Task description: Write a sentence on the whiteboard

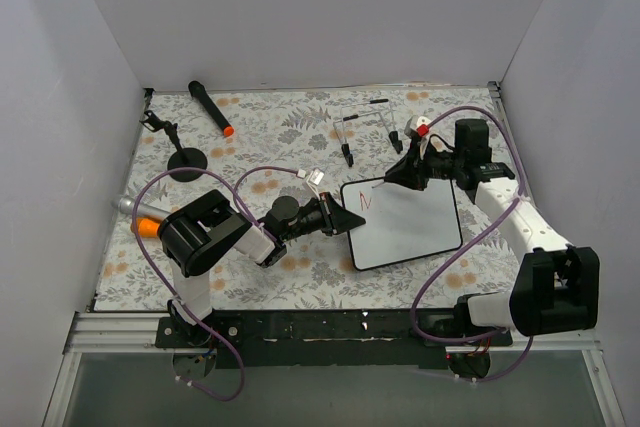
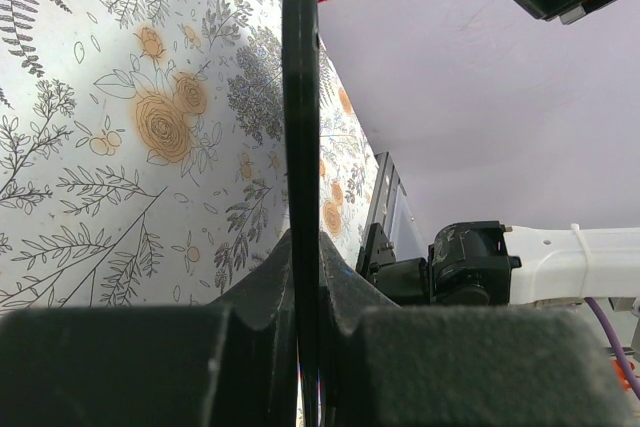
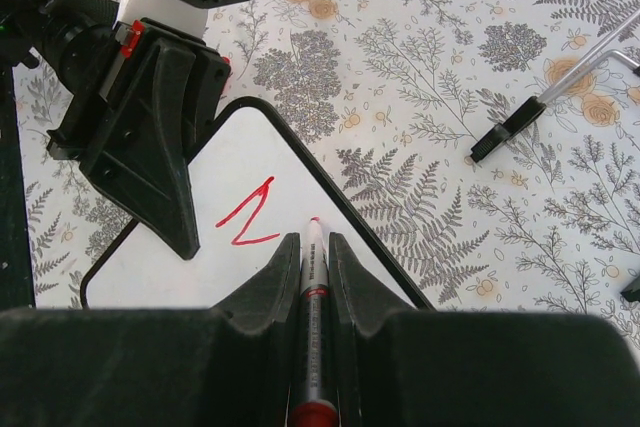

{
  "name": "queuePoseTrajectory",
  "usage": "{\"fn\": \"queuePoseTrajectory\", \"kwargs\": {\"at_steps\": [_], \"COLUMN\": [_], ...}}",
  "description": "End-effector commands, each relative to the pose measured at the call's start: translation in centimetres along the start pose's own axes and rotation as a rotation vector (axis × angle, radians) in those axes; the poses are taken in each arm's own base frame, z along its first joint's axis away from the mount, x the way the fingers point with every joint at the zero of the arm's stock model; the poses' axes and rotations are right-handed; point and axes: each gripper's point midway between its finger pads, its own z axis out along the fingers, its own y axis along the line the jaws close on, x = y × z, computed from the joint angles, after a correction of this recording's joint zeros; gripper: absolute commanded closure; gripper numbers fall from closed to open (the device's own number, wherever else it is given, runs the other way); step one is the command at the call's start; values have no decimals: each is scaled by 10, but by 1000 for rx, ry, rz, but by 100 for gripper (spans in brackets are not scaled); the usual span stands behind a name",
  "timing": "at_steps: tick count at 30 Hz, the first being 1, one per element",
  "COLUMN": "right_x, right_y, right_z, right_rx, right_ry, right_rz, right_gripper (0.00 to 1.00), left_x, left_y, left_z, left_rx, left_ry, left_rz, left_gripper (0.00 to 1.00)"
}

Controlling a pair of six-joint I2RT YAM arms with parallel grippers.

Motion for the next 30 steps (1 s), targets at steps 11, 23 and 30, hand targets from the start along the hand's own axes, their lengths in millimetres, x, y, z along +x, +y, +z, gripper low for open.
{"fn": "queuePoseTrajectory", "kwargs": {"at_steps": [11, 23, 30], "right_x": [29, -10, -19], "right_y": [39, 24, 10], "right_z": [-15, -13, -8], "right_rx": [-65, -46, -20], "right_ry": [63, -8, -34], "right_rz": [12, -20, -17], "right_gripper": [99, 99, 99], "left_x": [-22, -19, -19], "left_y": [-38, -36, -36], "left_z": [6, 5, 6], "left_rx": [140, 138, 139], "left_ry": [-60, -55, -52], "left_rz": [70, 63, 63], "left_gripper": [100, 100, 100]}}
